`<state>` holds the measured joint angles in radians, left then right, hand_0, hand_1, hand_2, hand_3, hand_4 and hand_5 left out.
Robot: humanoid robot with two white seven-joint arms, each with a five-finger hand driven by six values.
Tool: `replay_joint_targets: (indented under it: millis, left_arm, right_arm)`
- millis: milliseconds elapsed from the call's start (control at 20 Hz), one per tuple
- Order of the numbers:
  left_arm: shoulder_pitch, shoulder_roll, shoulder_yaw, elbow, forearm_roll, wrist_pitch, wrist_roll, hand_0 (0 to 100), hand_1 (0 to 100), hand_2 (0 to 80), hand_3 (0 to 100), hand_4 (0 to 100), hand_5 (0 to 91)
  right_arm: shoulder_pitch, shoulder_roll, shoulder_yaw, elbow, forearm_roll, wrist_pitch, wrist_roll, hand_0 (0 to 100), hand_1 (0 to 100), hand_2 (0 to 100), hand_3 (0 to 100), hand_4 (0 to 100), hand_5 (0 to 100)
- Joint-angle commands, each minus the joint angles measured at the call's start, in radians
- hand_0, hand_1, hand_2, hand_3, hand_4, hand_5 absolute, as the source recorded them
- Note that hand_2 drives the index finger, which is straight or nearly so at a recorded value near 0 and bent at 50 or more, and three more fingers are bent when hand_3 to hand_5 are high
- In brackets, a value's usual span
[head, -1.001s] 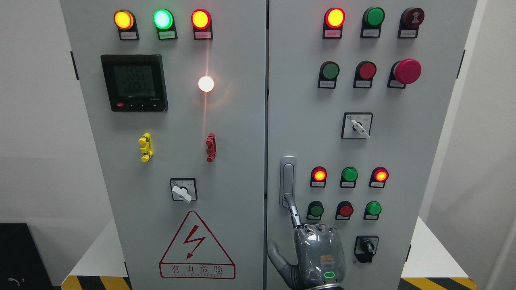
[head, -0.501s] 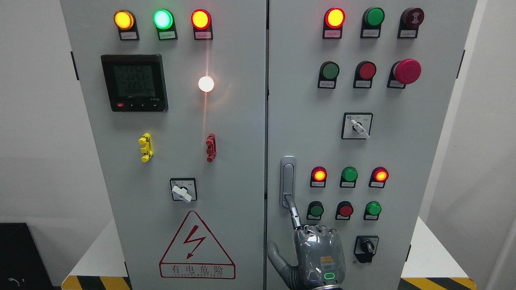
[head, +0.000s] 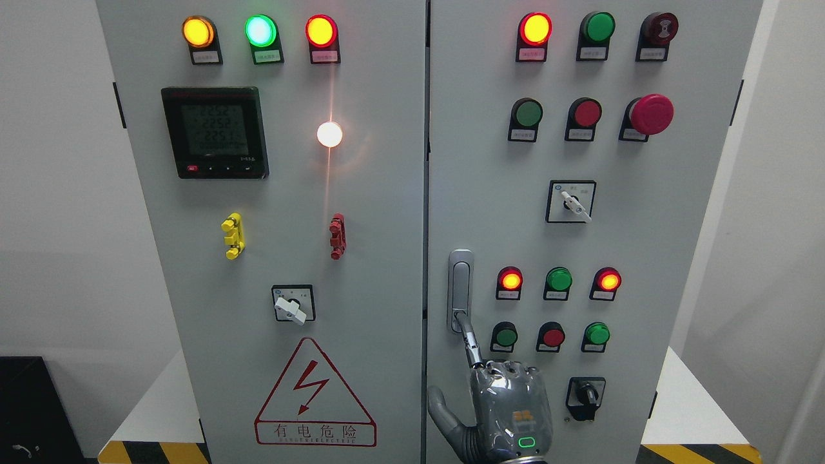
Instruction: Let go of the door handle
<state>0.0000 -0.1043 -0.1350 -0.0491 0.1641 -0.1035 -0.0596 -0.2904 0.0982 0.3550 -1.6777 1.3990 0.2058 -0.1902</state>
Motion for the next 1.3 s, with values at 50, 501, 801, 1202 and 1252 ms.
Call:
replay_joint_targets:
  millis: [50,501,801,1202,1252]
  left_arm:
    - [0.009,0.0,0.0,0.0,0.0,-0.001,0.0,12,56,0.0,0,0,0.0]
    - [0.008,0.0,0.0,0.0,0.0,0.001,0.0,12,56,0.0,0,0,0.0]
    - [0.009,0.0,0.0,0.0,0.0,-0.001,0.0,12,56,0.0,0,0,0.0]
    - [0.008,0.0,0.0,0.0,0.0,0.001,0.0,12,56,0.0,0,0,0.0]
    - [0.008,0.0,0.0,0.0,0.0,-0.001,0.0,12,56,0.0,0,0,0.0]
  right_arm:
    - [0.001,0.0,0.001,0.023,0.0,0.0,0.0,37,32,0,100,100,100]
    - [0.011,-0.002,0.001,0.023,0.0,0.0,0.0,37,32,0,100,100,100]
    - [0.01,-0.002,0.001,0.026,0.0,0.0,0.0,37,32,1,100,100,100]
    - [0.01,0.0,0.005,0.026,0.0,0.0,0.0,37,32,1,100,100,100]
    - [0.011,0.0,0.004,0.027,0.0,0.0,0.0,37,32,1,100,100,100]
